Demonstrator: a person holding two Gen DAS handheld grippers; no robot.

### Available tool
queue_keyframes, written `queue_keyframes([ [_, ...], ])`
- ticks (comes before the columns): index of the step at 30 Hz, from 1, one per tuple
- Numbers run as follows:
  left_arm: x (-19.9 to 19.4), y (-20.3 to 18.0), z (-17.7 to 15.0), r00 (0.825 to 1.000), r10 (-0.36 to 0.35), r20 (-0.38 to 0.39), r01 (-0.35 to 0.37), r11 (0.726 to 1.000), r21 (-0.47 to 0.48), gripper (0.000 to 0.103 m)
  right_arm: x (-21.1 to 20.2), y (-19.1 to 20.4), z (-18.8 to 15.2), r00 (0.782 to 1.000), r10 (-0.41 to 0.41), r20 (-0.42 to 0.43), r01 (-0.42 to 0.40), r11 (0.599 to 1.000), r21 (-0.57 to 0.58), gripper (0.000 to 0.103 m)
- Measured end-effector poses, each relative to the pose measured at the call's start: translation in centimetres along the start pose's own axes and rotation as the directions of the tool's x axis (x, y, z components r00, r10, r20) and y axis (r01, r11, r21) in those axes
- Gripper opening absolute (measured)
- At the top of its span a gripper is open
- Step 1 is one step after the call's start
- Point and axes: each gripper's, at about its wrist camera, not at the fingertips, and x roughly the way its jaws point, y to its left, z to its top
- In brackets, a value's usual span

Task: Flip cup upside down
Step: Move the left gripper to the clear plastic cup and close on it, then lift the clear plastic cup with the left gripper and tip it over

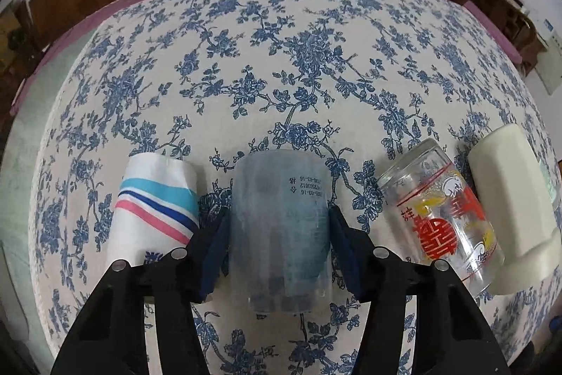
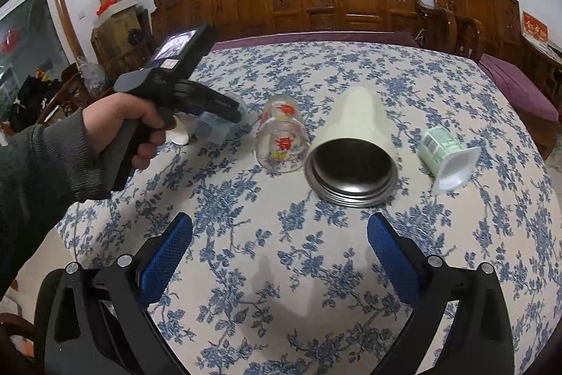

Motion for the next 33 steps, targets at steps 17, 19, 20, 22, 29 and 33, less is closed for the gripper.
queue_keyframes([
  [17, -9.1, -4.9, -10.5, 0.982, -0.168, 0.09, 0.161, 0.984, 0.079, 0.053, -4.6, -1.0, -2.9, 0.998, -0.046, 0.049, 0.043, 0.998, 0.056, 0.1],
  [19, -9.3, -6.1, -11.9, 0.977, -0.193, 0.091, 0.185, 0.979, 0.091, 0.053, -5.2, -1.1, -3.4, 0.997, -0.049, 0.053, 0.045, 0.997, 0.058, 0.1],
  [20, -9.2, -6.6, -12.5, 0.975, -0.202, 0.086, 0.194, 0.977, 0.093, 0.053, -5.5, -1.1, -3.7, 0.997, -0.047, 0.054, 0.044, 0.997, 0.061, 0.1],
  [22, -8.6, -7.8, -13.7, 0.974, -0.217, 0.071, 0.21, 0.973, 0.101, 0.053, -5.8, -1.0, -4.2, 0.997, -0.048, 0.054, 0.045, 0.997, 0.06, 0.1],
  [29, -6.3, -9.4, -15.5, 0.973, -0.23, 0.029, 0.227, 0.971, 0.08, 0.053, -6.4, -1.3, -5.3, 0.997, -0.061, 0.035, 0.059, 0.996, 0.061, 0.1],
  [33, -6.8, -9.4, -15.7, 0.974, -0.219, 0.051, 0.215, 0.973, 0.084, 0.063, -6.8, -1.6, -5.2, 0.996, -0.076, 0.035, 0.074, 0.995, 0.064, 0.1],
])
